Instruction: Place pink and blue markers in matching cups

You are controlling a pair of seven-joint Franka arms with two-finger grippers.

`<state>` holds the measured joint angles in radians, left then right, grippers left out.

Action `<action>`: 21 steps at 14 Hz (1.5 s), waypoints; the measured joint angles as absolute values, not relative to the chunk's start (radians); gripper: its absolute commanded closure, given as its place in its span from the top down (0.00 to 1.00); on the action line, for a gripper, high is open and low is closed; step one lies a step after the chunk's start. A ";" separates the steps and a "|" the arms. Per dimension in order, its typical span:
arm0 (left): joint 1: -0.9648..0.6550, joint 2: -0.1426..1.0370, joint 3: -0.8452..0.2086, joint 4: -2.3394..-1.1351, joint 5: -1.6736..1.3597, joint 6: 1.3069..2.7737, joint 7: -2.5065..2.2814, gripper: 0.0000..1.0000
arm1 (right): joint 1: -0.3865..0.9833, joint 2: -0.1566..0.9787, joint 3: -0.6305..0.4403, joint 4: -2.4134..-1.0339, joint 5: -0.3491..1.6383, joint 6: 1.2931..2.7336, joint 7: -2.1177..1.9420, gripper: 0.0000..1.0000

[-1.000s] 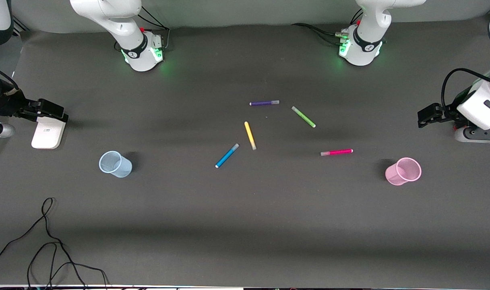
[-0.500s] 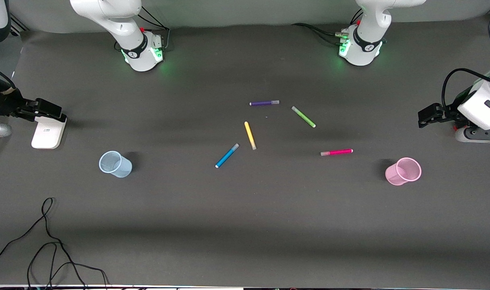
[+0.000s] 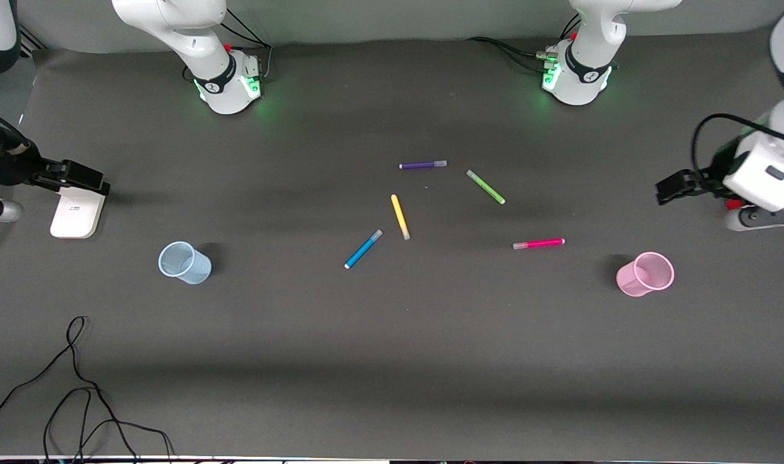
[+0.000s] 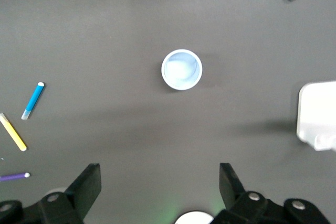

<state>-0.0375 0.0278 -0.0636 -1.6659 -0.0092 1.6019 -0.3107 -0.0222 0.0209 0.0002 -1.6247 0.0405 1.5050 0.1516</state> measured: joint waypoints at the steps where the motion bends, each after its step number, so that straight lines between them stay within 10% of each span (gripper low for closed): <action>1: -0.041 0.028 -0.091 -1.666 -0.025 1.599 -0.420 1.00 | 0.001 0.033 0.001 -1.625 0.041 1.505 0.191 1.00; 14: -0.057 0.040 -0.276 -1.873 -0.046 1.809 -1.632 1.00 | 0.309 0.404 0.011 -1.450 0.070 1.583 0.836 1.00; 21: -0.055 0.055 -0.273 -2.210 -0.018 2.260 -1.808 1.00 | 0.400 0.621 0.012 -1.394 0.153 1.894 1.168 1.00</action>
<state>-0.0550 0.0550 -0.2730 -2.2102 -0.0182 2.2596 -1.8078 0.4004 0.6209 0.0121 -1.3942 0.1528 1.8937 1.1684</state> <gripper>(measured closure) 0.000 0.000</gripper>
